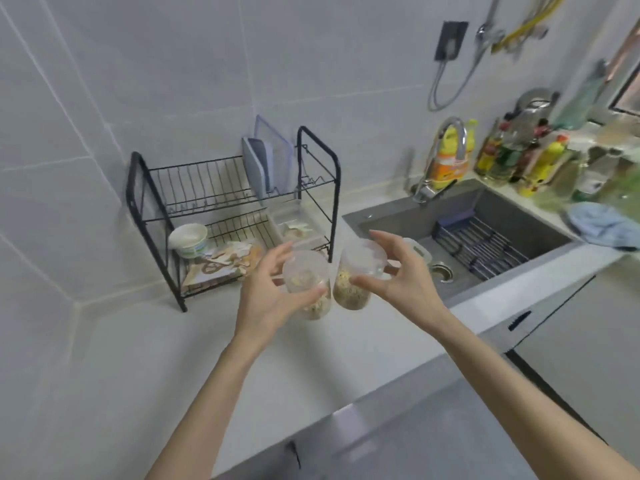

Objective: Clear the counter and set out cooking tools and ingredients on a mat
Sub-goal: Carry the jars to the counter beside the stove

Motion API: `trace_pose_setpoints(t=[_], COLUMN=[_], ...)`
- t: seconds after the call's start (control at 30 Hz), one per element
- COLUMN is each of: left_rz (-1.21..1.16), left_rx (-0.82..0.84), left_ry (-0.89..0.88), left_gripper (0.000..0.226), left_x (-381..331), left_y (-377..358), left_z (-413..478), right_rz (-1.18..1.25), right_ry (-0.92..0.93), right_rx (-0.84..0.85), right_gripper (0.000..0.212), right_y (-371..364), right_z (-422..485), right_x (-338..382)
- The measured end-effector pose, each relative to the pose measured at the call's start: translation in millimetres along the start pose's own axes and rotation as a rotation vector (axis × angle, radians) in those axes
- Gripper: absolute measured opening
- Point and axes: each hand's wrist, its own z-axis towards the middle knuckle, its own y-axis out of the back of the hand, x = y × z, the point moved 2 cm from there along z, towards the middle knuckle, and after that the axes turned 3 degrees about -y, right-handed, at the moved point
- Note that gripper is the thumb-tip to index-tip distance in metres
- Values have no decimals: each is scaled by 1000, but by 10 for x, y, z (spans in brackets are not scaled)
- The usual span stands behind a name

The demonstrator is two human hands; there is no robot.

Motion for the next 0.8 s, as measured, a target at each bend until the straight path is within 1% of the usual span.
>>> trace_pose_setpoints(t=[0.17,0.37,0.63,0.8], left_rz=[2,-39,-139,-160], left_rx=[168,405,713,881], left_ry=[-75,-171,-300,-406], left_gripper=[83,80,81,81], left_x=[-461,-1018,-1674,-2055], left_y=[-1004,-2186,-3737,-4725], left_z=[-79,-254,-481,-652], right_rz=[-56,-79,-174,-193], right_ry=[-44,-138,-259,-346], right_rx=[-132,-359,-690,-854], right_gripper=[75,73,75,76], right_y=[1069,2229,3531,4247], right_z=[-387,-971,-1762,-2178], right_x=[-335,-645,-996,-1247])
